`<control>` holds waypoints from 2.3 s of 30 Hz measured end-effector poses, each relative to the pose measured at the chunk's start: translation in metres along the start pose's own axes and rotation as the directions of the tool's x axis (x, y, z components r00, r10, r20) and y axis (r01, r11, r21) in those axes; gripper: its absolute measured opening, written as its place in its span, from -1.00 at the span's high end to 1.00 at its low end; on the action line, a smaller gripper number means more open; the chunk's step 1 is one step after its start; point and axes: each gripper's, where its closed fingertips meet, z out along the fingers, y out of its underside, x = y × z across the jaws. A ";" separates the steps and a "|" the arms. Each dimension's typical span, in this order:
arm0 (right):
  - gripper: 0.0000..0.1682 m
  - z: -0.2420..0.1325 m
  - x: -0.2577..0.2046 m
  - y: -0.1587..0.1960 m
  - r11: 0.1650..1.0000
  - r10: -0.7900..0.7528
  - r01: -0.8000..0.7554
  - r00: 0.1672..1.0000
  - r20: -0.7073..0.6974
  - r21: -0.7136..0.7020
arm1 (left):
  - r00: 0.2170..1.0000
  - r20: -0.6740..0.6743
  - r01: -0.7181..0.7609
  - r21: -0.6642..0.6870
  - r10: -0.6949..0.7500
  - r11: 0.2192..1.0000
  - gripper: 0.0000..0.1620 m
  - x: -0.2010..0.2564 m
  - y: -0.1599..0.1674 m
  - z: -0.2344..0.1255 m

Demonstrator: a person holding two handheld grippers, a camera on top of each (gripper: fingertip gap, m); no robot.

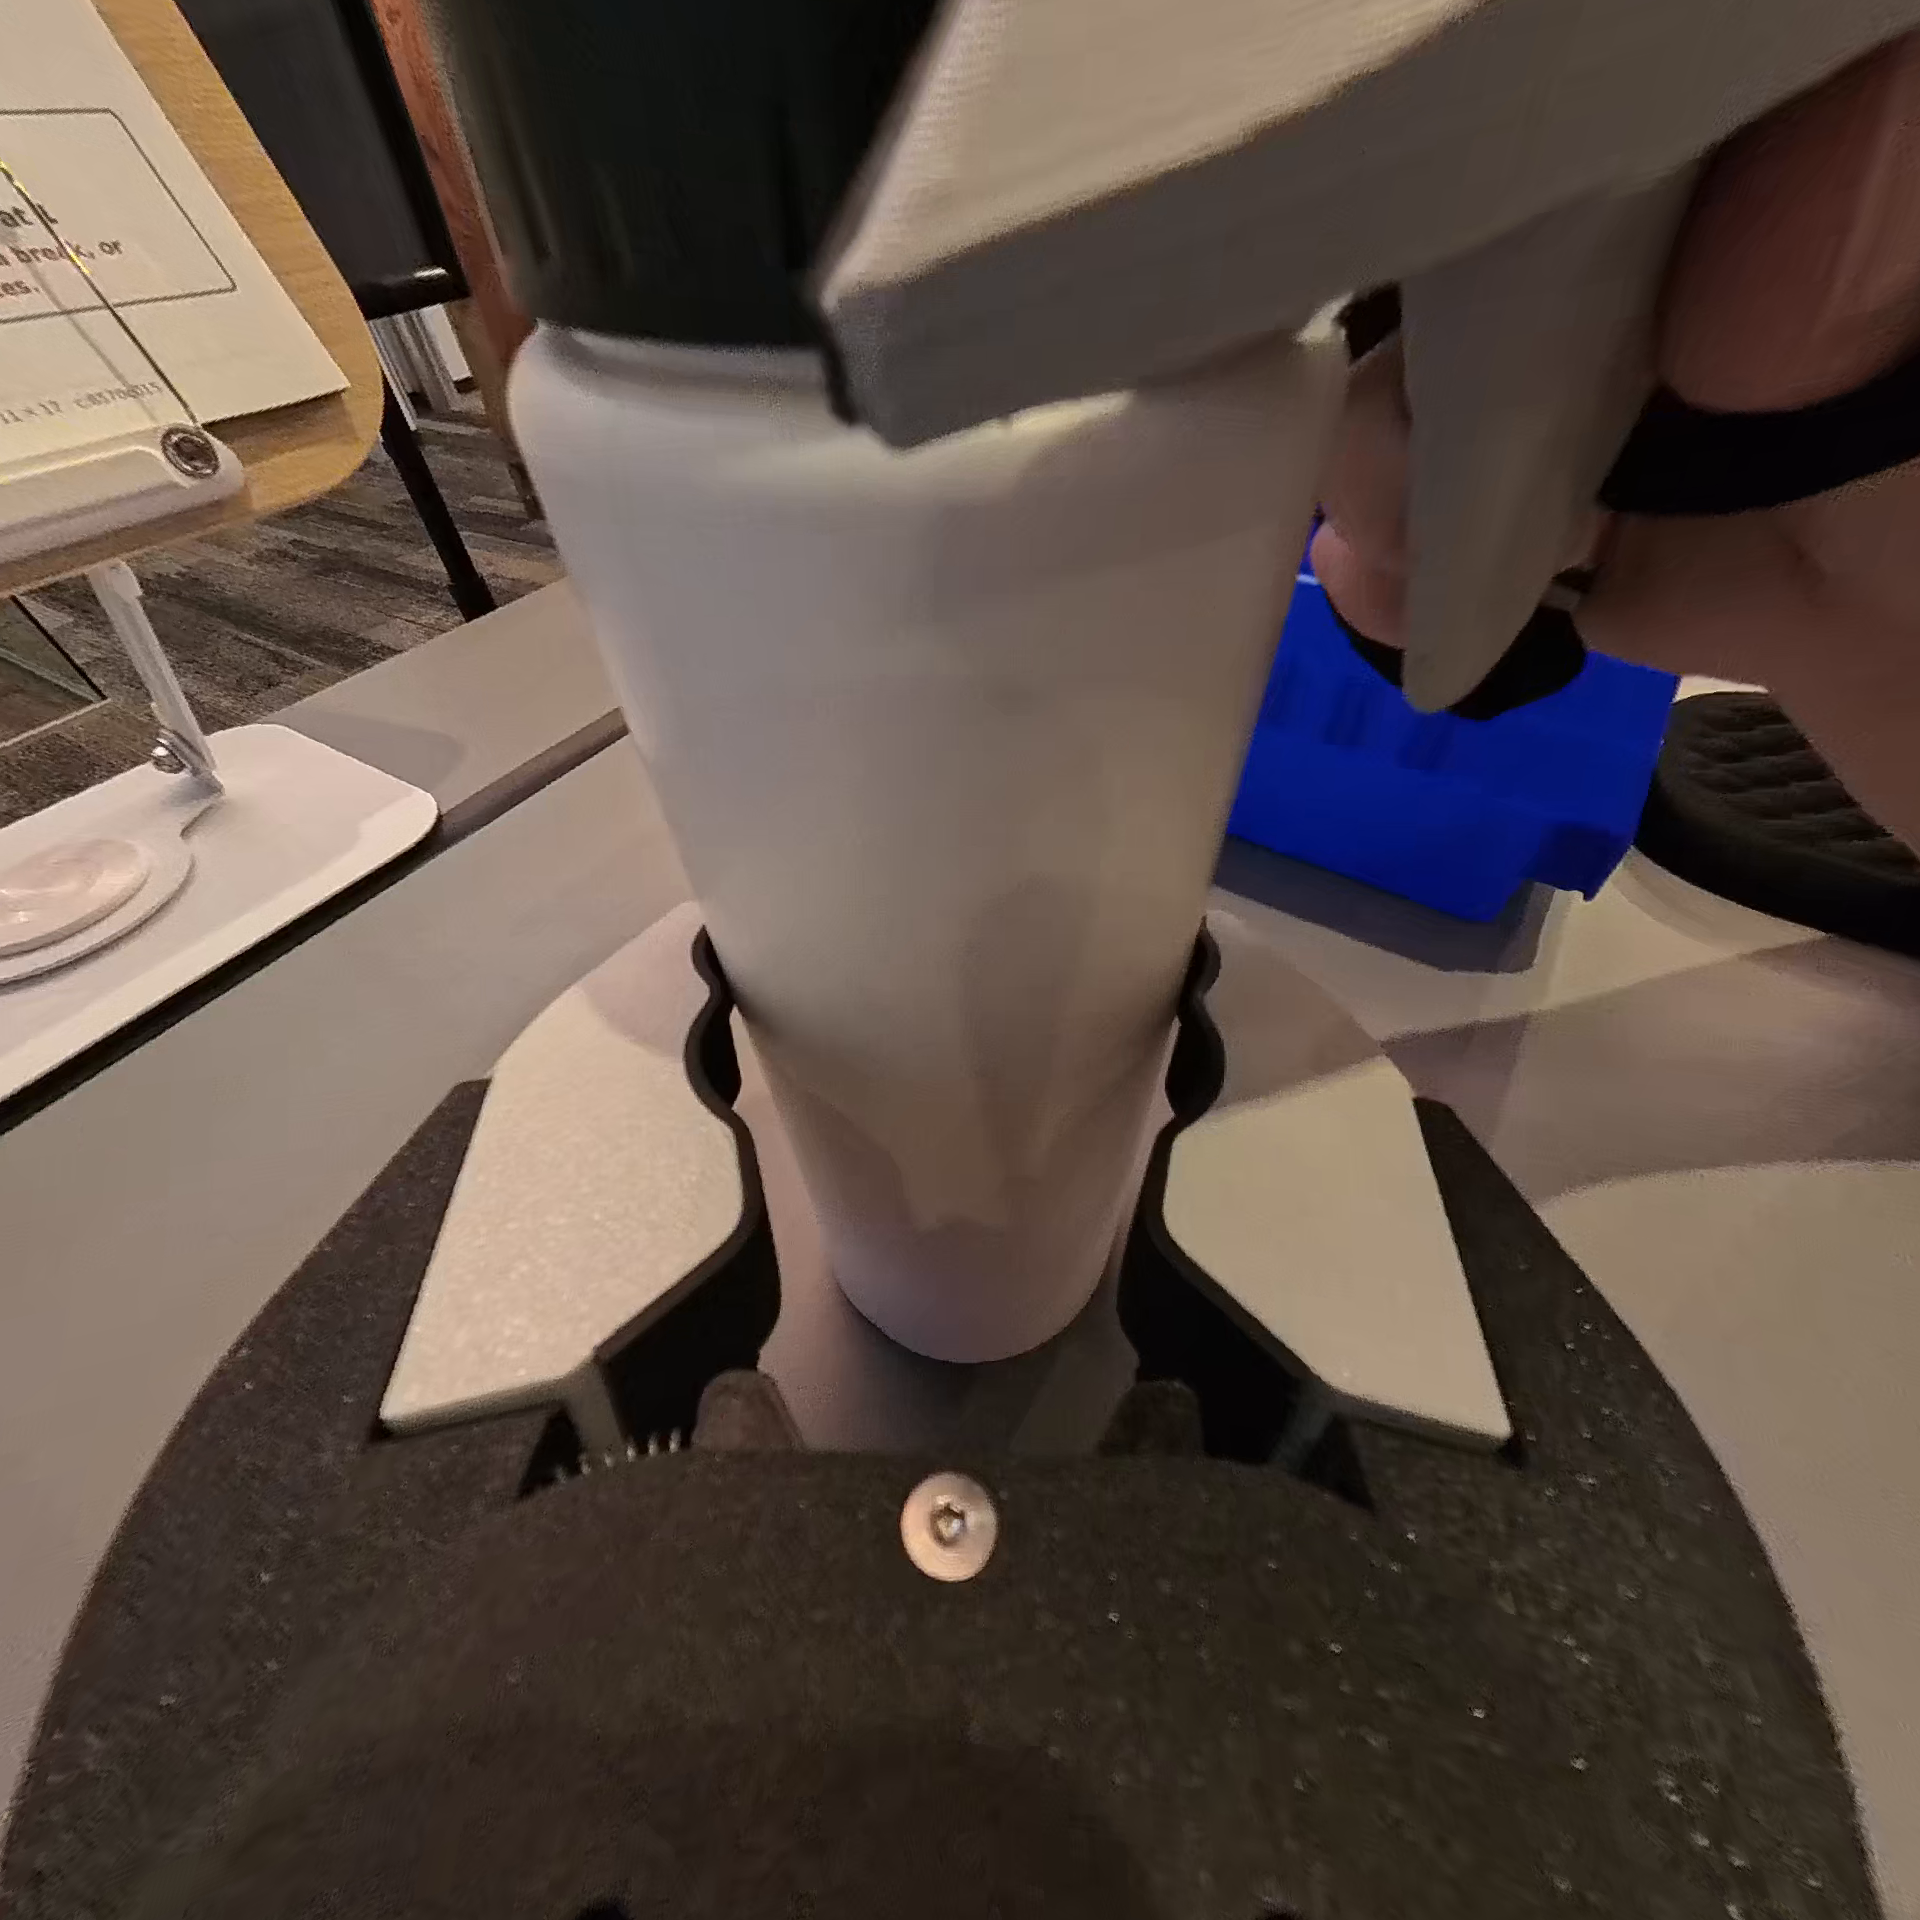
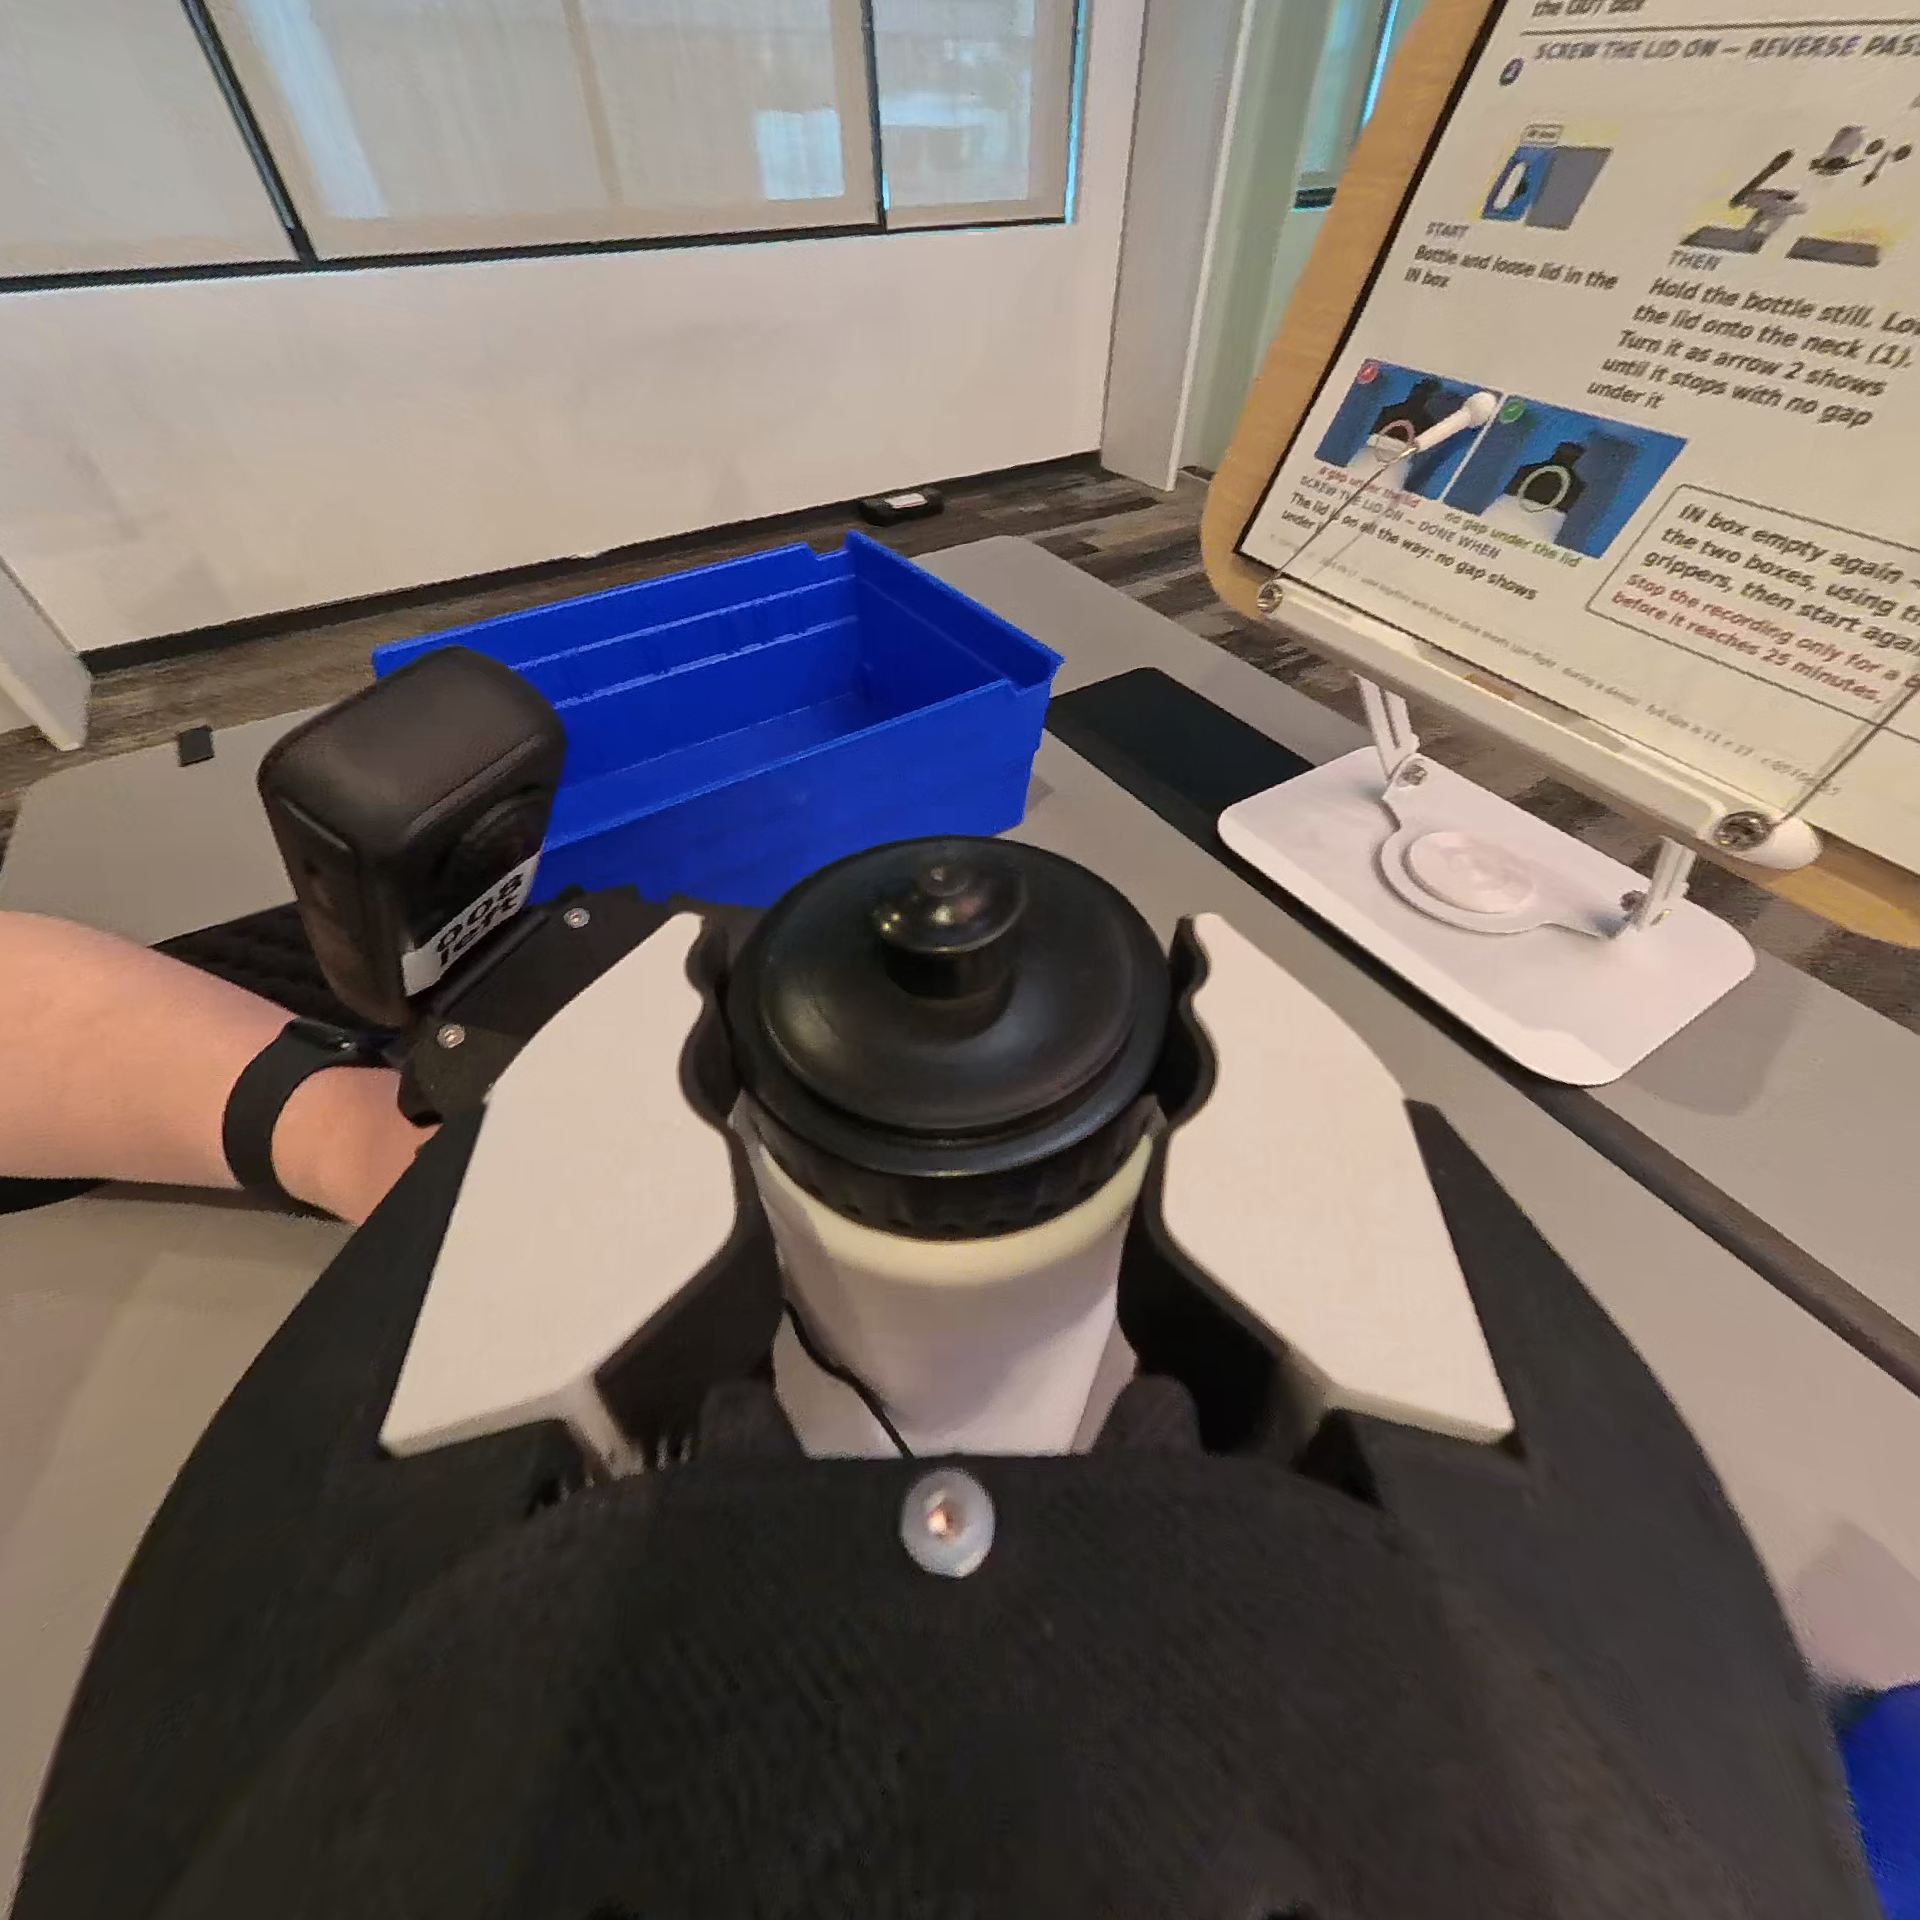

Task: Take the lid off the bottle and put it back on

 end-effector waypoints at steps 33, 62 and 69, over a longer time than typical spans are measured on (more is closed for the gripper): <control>-0.06 -0.023 -0.015 0.002 0.999 -0.027 0.036 0.939 0.343 -0.019 | 0.976 -0.214 -0.042 -0.024 0.036 0.999 -0.02 0.026 0.000 -0.001; 0.12 -0.040 -0.034 0.000 0.988 -0.151 0.141 0.880 0.451 0.055 | 0.969 -0.239 -0.059 0.018 0.061 0.998 -0.03 0.040 -0.001 -0.009; -0.08 -0.019 -0.012 -0.020 0.988 -0.145 0.143 0.989 0.026 0.055 | 0.999 0.035 -0.025 -0.041 0.026 0.999 -0.03 0.002 0.002 -0.011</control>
